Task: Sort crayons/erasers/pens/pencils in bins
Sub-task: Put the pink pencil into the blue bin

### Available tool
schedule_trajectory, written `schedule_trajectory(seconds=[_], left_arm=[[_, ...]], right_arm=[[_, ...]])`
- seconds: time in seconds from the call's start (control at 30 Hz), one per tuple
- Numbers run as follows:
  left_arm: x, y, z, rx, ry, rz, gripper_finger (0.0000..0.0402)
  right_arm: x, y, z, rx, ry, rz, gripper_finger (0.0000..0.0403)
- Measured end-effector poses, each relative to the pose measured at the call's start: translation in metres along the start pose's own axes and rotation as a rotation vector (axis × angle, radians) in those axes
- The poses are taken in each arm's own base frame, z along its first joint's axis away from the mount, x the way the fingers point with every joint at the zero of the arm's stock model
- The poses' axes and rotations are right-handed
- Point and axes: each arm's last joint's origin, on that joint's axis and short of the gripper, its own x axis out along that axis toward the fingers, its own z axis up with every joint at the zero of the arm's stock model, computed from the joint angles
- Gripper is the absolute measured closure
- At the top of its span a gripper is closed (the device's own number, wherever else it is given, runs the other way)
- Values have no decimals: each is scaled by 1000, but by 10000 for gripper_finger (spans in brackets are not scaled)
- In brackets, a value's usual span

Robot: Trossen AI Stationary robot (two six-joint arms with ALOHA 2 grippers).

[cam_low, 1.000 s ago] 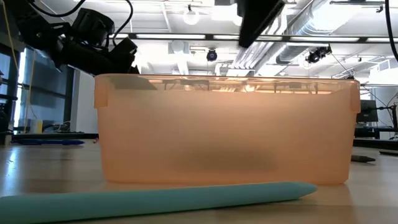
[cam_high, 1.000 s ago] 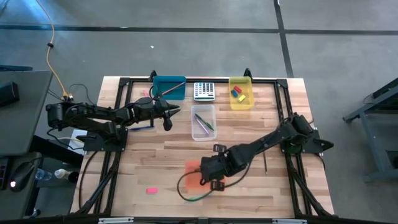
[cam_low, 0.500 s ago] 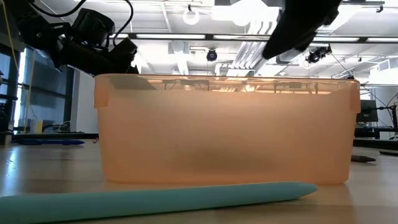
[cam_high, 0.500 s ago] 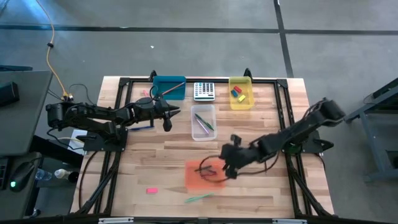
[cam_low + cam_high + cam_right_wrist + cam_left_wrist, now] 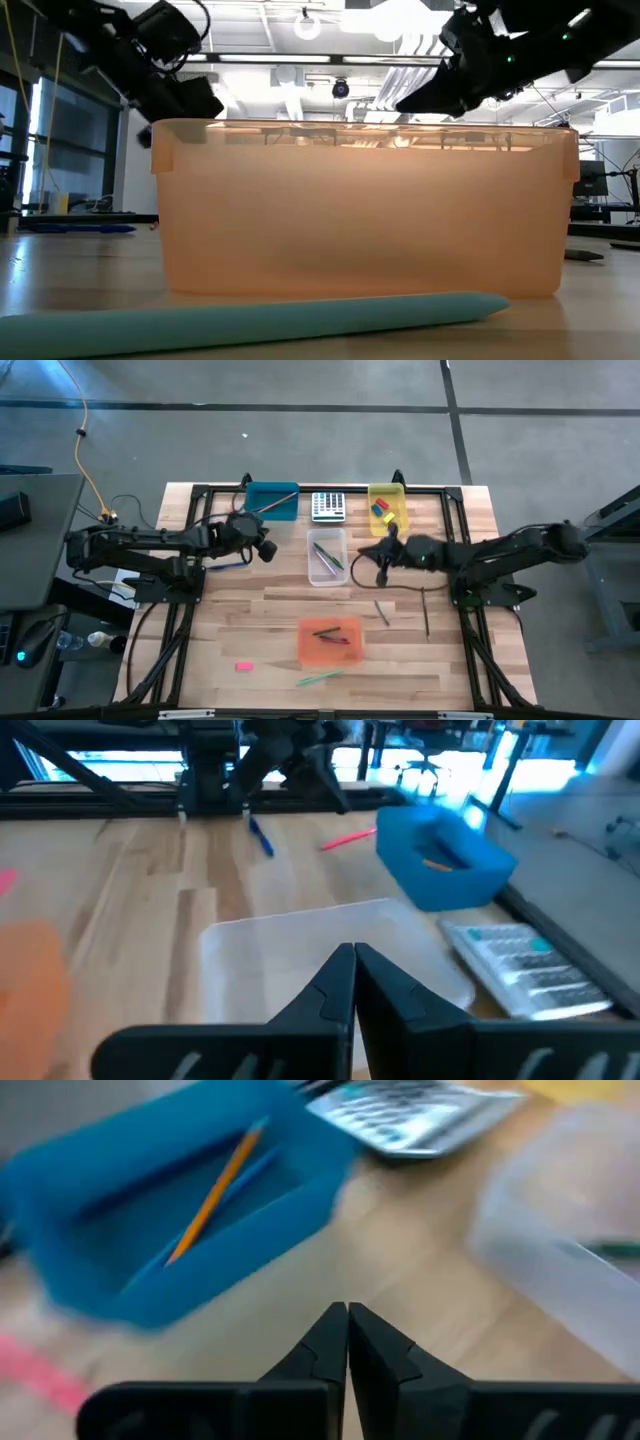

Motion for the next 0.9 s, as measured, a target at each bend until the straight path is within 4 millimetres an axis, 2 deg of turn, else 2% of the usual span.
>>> schedule_trajectory(seconds=[0.1,0.27,0.57,0.73,0.9], left_arm=[[-2,7,-5,-172,73,86,385],[4,11,-16,-320,157,172,335],[31,21,-29,-493,185,408,242],[44,27,-37,-556,199,509,222],[52,28,-43,-550,229,545,227]], right_arm=[[-1,-21,2,-28,-9,9,403],[-4,-44,2,-100,-20,39,403],[-12,-74,0,-199,-45,105,403],[-15,-87,-3,-215,-28,77,403],[-17,-93,-5,-210,-36,107,403]])
